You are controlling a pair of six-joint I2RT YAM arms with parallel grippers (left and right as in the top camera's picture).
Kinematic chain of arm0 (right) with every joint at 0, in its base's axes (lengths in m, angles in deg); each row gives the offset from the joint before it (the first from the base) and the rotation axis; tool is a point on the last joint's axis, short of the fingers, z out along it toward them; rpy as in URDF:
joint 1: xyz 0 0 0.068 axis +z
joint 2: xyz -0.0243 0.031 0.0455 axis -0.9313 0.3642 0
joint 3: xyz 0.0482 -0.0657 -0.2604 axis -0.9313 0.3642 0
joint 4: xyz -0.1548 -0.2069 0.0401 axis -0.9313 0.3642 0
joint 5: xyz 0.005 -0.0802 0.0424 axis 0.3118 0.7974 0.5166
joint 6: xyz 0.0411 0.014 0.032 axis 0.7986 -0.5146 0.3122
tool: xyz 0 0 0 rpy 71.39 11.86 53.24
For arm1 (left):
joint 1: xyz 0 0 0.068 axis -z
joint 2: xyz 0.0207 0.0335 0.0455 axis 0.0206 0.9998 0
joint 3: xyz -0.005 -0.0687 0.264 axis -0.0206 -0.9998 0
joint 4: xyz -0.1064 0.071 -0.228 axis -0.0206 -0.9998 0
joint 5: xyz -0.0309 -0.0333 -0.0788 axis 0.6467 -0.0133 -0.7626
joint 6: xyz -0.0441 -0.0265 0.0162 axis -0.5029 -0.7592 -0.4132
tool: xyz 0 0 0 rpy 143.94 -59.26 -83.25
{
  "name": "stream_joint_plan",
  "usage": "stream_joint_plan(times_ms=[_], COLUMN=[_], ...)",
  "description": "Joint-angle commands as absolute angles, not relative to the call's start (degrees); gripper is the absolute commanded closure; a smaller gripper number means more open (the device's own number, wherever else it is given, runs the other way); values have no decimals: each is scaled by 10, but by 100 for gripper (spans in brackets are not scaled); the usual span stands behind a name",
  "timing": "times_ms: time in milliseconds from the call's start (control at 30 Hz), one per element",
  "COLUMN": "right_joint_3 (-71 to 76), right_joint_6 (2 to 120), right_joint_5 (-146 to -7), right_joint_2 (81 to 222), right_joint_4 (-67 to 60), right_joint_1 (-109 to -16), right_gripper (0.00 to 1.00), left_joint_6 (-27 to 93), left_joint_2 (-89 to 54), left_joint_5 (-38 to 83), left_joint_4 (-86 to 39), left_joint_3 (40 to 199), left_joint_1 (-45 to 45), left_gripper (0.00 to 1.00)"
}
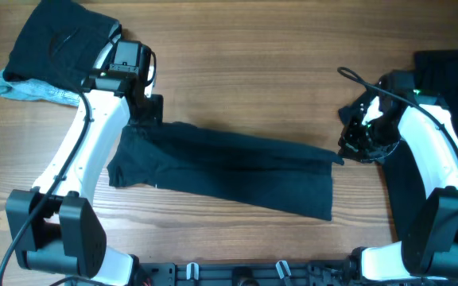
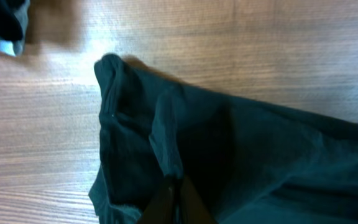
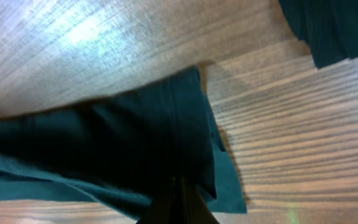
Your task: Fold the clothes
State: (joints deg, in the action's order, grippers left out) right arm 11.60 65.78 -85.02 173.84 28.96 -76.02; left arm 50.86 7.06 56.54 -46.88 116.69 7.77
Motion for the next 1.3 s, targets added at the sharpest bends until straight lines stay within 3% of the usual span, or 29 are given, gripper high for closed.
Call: stream_joint_plan(times_ms=[0, 200, 367, 467, 500, 567, 633, 700, 767, 800, 833, 900, 967, 1133, 1167, 1233, 1267], right_joint_3=[154, 194, 194, 194, 194, 194, 194, 194, 194, 194, 194, 194, 194, 246, 260, 271, 275], right_joint_6=[666, 667, 666, 665, 664, 664, 649, 646, 646, 631, 564, 523, 514, 523, 548, 580, 589], right_joint_5=[-840, -818, -784, -784, -784, -784, -784, -784, -787, -805, -883, -978, -983, -982, -972, -928, -919], right_joint_2=[1730, 1730, 1730, 1730, 1730, 1730, 1730, 1730, 1730, 1730, 1730, 1730, 1730, 1730, 1730, 1730, 1730], right_joint_4=[292, 280, 307, 316, 318, 324, 327, 329, 317, 298, 256, 224, 217, 167, 156, 152, 148], right_joint_1=[-757, -757, -757, -757, -757, -757, -757, -757, -757, -757, -757, -756, -745, -676, -661, -646, -642], right_gripper=[96, 89, 96, 95, 90, 54, 50, 49, 50, 53, 64, 60, 55, 48, 48, 49, 50], left_joint_6=[500, 500, 472, 472, 472, 472, 471, 470, 455, 442, 442, 442, 442, 438, 422, 416, 416], left_joint_2=[66, 66, 66, 66, 66, 66, 66, 65, 66, 65, 66, 66, 66, 66, 66, 66, 65], left_joint_5=[575, 575, 593, 594, 594, 594, 594, 594, 592, 558, 444, 404, 402, 403, 403, 403, 405], left_joint_4=[-468, -469, -499, -516, -520, -530, -535, -550, -547, -530, -491, -472, -472, -400, -383, -384, -382], left_joint_3=[1122, 1086, 1086, 1086, 1086, 1086, 1086, 1086, 1086, 1086, 1086, 1086, 1077, 974, 949, 940, 941], left_joint_1=[76, 76, 76, 76, 76, 76, 76, 76, 76, 76, 76, 76, 76, 76, 76, 76, 75], left_gripper=[96, 96, 96, 96, 96, 81, 81, 95, 94, 83, 81, 71, 64, 56, 63, 92, 96])
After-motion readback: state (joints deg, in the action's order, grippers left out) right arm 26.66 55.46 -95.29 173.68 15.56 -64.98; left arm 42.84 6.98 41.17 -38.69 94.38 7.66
